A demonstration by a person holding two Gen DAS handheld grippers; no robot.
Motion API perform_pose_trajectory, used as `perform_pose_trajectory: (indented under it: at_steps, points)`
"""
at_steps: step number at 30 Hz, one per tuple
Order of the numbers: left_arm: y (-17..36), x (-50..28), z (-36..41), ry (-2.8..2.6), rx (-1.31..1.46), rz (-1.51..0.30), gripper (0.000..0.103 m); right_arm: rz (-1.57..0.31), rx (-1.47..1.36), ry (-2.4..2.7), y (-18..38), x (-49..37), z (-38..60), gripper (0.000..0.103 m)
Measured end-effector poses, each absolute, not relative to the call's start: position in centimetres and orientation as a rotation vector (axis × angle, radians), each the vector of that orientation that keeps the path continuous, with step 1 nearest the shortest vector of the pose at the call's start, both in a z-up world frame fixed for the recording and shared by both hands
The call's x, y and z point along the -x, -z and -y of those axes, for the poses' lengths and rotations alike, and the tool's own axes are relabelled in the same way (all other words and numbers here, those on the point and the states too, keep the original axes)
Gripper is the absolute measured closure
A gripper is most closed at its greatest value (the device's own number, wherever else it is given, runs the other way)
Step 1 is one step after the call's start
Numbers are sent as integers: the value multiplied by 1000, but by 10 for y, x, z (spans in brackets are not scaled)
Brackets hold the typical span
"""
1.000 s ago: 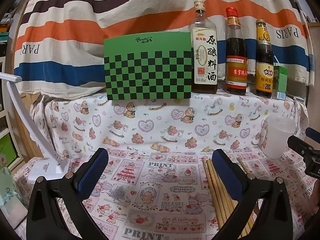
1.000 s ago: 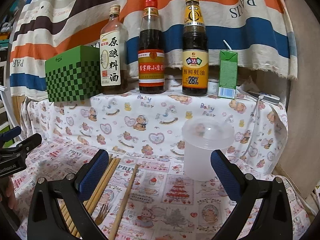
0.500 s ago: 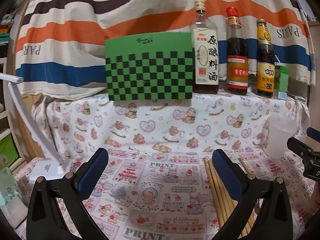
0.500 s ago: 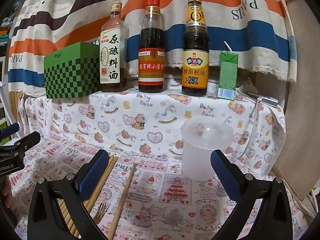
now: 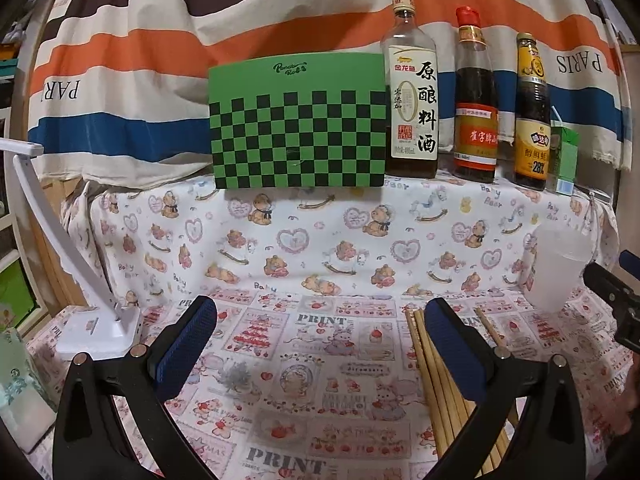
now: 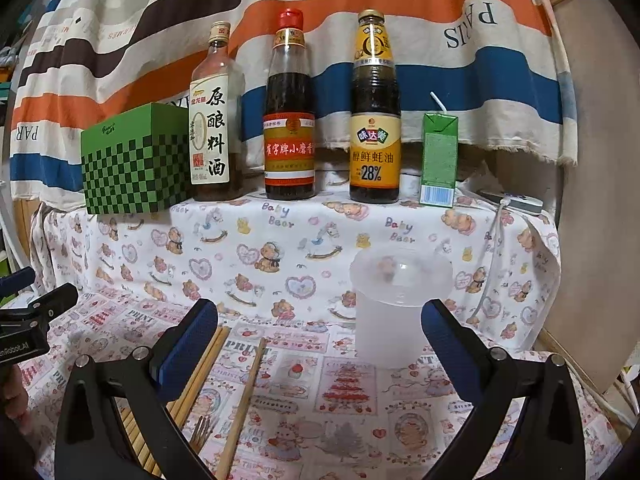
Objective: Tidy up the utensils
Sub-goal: 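Lower the right tool onto the loose wooden chopstick and close on it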
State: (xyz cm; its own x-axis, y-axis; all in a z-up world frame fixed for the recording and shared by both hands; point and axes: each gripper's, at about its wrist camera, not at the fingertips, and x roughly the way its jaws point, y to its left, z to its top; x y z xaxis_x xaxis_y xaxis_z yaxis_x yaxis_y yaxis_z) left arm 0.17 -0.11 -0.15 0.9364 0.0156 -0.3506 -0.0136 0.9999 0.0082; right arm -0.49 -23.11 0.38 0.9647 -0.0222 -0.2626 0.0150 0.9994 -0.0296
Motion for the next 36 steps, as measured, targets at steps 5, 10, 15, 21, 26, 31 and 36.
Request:
perform_pose_trajectory:
  at_steps: [5, 10, 15, 21, 26, 31, 36]
  points:
    - [5, -10, -2, 81, -1, -469, 0, -324, 6, -26, -2, 6, 235, 2]
    - [9, -22, -13, 43, 39, -569, 6, -422, 39, -88, 3, -2, 226, 35]
    - [11, -32, -32, 29, 104, -621, 7, -636, -66, -174, 18, -21, 229, 70]
    - [3, -21, -20, -83, -52, -501, 7, -796, -171, -270, 38, -32, 229, 70]
    - [-1, -13, -7, -74, -118, -452, 7, -813, -47, -269, 45, -25, 203, 70]
    - [0, -13, -2, 0, -100, -460, 0, -834, 18, -268, 46, -17, 191, 70]
    - [10, -28, -11, 3, -55, -558, 1, -904, 14, -263, 55, -19, 191, 70]
